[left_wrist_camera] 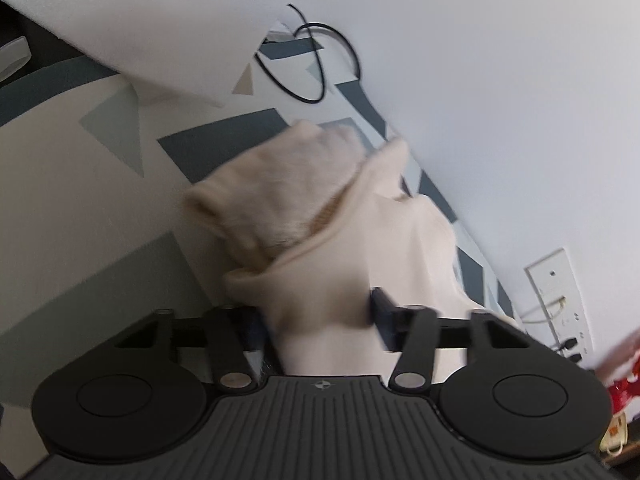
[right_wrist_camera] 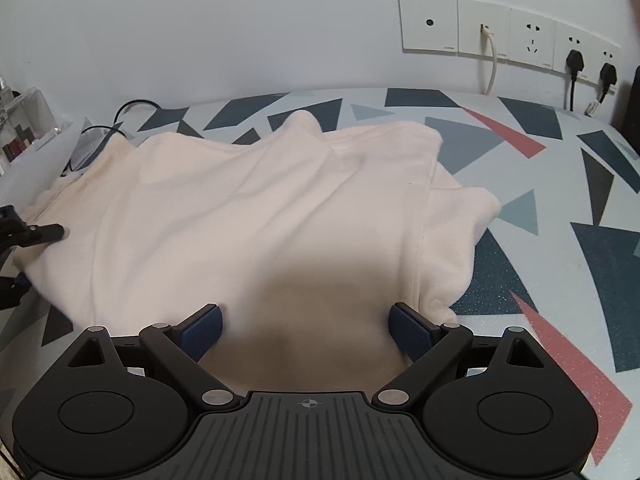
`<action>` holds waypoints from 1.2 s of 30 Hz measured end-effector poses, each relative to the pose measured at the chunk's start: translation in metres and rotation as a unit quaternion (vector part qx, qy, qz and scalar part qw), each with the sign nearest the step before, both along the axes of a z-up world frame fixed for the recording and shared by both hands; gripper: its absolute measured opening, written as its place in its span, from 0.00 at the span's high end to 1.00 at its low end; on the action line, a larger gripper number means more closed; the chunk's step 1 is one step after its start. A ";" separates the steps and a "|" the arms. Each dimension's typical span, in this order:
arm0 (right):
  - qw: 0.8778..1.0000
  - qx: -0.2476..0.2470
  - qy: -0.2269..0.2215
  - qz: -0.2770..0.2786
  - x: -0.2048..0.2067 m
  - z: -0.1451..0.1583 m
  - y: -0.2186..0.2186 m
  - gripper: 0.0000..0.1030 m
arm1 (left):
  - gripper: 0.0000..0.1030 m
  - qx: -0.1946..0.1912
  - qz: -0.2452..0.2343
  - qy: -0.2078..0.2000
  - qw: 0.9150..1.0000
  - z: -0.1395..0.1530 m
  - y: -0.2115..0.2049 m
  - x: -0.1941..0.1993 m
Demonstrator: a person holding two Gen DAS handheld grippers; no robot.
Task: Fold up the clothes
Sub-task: 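Grasp the folded top with the left gripper while the right gripper grasps its other end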
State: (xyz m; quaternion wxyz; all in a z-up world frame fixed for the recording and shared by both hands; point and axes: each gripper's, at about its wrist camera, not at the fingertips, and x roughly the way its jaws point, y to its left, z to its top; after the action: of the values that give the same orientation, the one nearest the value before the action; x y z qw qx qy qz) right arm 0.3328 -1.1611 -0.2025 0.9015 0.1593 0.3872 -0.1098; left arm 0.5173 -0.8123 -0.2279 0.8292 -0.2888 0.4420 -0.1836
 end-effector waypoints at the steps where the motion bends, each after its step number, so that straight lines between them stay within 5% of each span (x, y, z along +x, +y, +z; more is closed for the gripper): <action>1: 1.000 0.003 -0.004 -0.003 -0.002 0.001 0.000 0.14 | 0.57 0.001 -0.001 0.002 1.000 0.000 0.000 0.002; 3: 1.000 0.011 -0.015 -0.009 -0.006 0.005 -0.002 0.14 | 0.54 0.007 -0.016 0.004 1.000 0.001 0.000 0.003; 7: 0.997 0.049 -0.043 -0.033 -0.020 0.015 -0.018 0.14 | 0.24 0.038 -0.070 0.000 0.997 0.011 0.003 0.007; 13: 0.991 0.078 -0.053 -0.090 -0.031 0.019 -0.051 0.13 | 0.17 0.143 -0.118 -0.051 0.981 0.039 0.027 0.018; 21: 0.985 0.108 -0.032 -0.133 -0.008 -0.002 -0.081 0.13 | 0.16 0.202 -0.184 -0.073 0.959 0.044 0.019 0.075; 27: 0.986 0.105 -0.012 -0.131 0.016 -0.013 -0.081 0.13 | 0.16 0.192 -0.236 -0.052 0.951 0.029 -0.008 0.099; 36: 0.987 0.099 -0.014 -0.129 0.029 -0.015 -0.082 0.08 | 0.09 0.201 -0.312 -0.051 0.927 0.018 -0.048 0.118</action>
State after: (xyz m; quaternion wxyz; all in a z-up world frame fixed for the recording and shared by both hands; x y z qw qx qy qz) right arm 0.3620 -1.2430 -0.2176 0.8647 0.2980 0.3601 -0.1840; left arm 0.6353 -0.8600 -0.2103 0.7918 0.0465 0.4950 -0.3549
